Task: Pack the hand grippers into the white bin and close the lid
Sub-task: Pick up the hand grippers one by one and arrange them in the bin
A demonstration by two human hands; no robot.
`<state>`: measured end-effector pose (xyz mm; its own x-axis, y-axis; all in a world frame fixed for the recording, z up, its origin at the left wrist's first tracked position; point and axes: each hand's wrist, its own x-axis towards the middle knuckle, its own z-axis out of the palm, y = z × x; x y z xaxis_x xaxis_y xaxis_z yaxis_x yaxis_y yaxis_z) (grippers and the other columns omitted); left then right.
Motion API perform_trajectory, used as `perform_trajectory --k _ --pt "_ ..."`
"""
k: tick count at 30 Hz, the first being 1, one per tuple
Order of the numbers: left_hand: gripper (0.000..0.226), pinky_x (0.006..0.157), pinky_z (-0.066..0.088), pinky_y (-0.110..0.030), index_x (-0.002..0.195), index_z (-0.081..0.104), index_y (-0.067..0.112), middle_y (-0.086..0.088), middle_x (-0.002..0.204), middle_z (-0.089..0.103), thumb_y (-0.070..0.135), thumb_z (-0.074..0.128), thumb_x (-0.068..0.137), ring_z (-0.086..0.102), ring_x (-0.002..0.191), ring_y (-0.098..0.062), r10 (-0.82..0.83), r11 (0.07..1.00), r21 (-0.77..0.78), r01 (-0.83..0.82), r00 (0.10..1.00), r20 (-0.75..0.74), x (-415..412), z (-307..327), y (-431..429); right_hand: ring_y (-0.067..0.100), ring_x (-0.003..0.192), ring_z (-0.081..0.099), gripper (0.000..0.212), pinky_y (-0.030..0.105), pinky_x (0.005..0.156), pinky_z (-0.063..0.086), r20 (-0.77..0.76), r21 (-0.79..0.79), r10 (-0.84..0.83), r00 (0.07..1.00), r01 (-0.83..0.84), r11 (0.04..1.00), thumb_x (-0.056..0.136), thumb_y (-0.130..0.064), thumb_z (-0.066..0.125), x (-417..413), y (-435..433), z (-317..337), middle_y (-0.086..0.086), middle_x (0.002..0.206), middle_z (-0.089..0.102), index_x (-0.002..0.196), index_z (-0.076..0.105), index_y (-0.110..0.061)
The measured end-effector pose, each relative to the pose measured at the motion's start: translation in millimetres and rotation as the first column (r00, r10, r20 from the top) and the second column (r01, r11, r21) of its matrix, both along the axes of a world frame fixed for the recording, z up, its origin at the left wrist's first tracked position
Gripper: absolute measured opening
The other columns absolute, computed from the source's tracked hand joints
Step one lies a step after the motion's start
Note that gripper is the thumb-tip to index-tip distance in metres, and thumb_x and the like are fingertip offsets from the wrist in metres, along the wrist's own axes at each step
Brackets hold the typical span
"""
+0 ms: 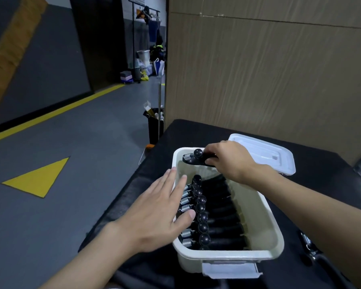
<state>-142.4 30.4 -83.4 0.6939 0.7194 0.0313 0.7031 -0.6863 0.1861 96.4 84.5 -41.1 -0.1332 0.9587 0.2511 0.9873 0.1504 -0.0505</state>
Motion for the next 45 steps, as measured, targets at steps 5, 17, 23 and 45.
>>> perform_trajectory --k 5,17,23,45 --pt "0.078 0.112 -0.022 -0.020 0.156 -0.016 0.019 -0.006 0.159 -0.032 0.050 0.012 0.089 -0.035 0.143 -0.011 -0.030 1.000 0.010 0.030 0.999 -0.023 -2.1 5.2 -0.2 0.025 0.091 0.057 0.017 0.029 0.069 0.026 0.056 -0.002 0.017 0.998 -0.017 1.000 0.094 -0.030 0.057 -1.4 6.2 -10.5 0.004 0.097 0.067 0.108 0.065 -0.025" --pt "0.084 0.111 -0.022 -0.020 0.157 -0.010 0.013 -0.010 0.160 -0.029 0.041 0.005 0.079 -0.033 0.144 -0.012 -0.050 0.997 0.052 0.049 0.998 0.022 1.0 2.0 1.3 0.021 0.086 0.049 0.012 0.031 0.076 0.032 0.324 -0.065 0.152 0.934 -0.139 0.988 0.097 -0.026 0.051 -8.9 20.0 -25.1 -0.001 0.081 0.056 0.093 0.062 -0.023" --pt "0.080 0.114 -0.016 -0.028 0.155 0.018 0.003 -0.017 0.164 -0.002 0.037 0.014 0.083 -0.010 0.152 -0.020 -0.029 0.993 0.119 0.019 0.996 0.085 -0.7 -0.1 -0.6 0.023 0.084 0.061 0.018 0.030 0.071 0.029 0.378 -0.152 0.214 0.901 -0.168 0.974 0.094 -0.020 0.055 -13.4 24.8 -28.7 -0.010 0.062 0.048 0.078 0.048 -0.024" --pt "0.075 0.117 0.005 -0.031 0.152 0.025 -0.003 -0.017 0.162 0.015 0.039 0.029 0.090 0.011 0.151 -0.024 -0.033 0.984 0.177 0.022 0.998 0.061 -7.3 -8.2 -10.7 0.026 0.103 0.062 0.026 0.038 0.087 0.051 0.176 -0.422 0.090 0.980 -0.007 0.907 0.096 -0.021 0.051 -10.8 36.2 -31.5 0.004 0.109 0.069 0.116 0.068 -0.024"
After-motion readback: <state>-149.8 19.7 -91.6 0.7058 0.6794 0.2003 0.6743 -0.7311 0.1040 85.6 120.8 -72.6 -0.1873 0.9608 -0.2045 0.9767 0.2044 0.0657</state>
